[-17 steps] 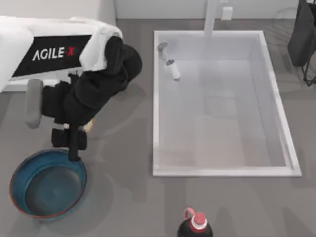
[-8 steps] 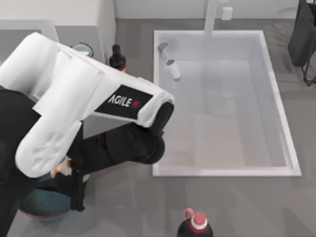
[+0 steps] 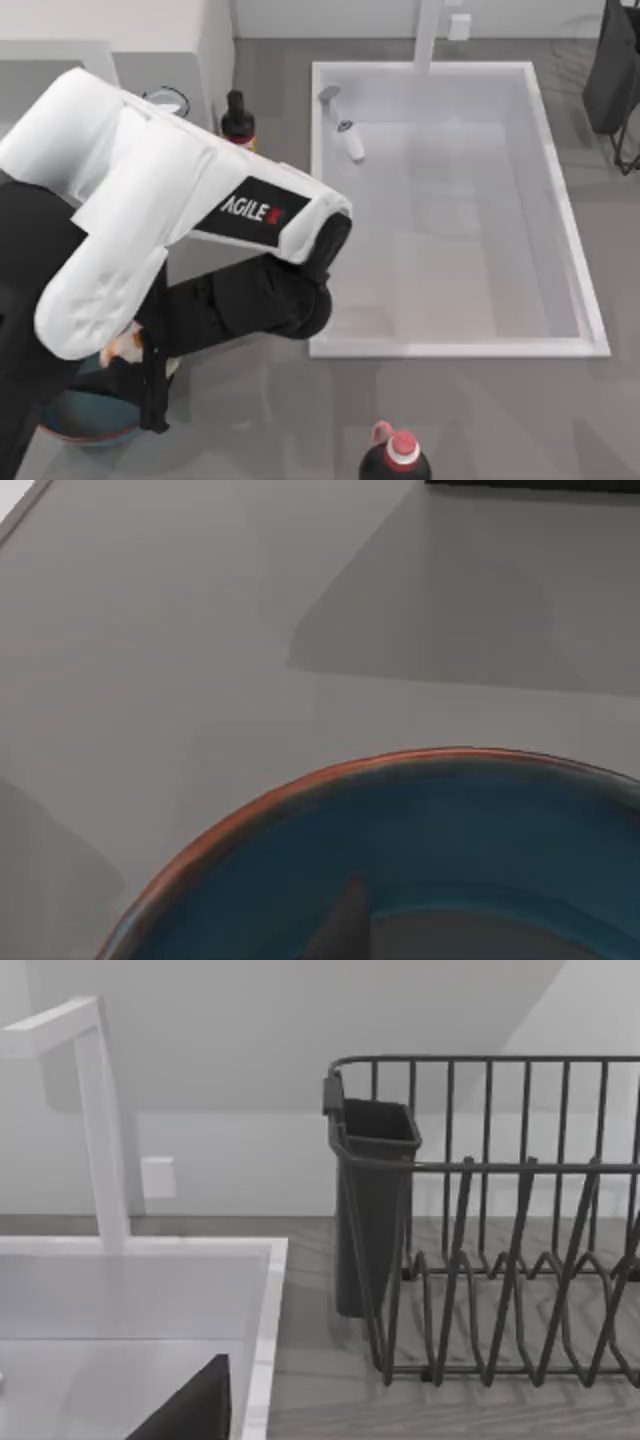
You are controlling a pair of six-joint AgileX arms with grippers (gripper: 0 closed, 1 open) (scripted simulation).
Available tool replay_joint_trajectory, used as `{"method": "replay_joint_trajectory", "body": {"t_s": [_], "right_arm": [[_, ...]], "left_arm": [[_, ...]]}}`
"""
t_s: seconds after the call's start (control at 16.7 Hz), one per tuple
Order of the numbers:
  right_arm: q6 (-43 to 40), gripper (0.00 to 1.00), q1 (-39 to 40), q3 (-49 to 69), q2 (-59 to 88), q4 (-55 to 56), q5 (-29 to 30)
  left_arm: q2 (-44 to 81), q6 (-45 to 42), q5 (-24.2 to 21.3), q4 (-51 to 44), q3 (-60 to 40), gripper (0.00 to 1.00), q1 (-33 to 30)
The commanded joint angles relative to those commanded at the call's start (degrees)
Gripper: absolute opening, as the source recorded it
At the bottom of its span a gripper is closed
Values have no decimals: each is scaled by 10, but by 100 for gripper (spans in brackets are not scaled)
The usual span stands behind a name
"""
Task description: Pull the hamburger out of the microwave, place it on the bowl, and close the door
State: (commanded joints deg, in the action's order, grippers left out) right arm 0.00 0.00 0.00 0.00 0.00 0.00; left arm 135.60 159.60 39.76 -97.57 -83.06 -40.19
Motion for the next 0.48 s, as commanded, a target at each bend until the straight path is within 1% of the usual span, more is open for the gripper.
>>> {"method": "replay_joint_trajectory", "body": {"t_s": [0.48], "right_arm": [[0,100,0,0,0,0,0]], "left_arm": [[-3,-25,32,86,80,0,35]]}}
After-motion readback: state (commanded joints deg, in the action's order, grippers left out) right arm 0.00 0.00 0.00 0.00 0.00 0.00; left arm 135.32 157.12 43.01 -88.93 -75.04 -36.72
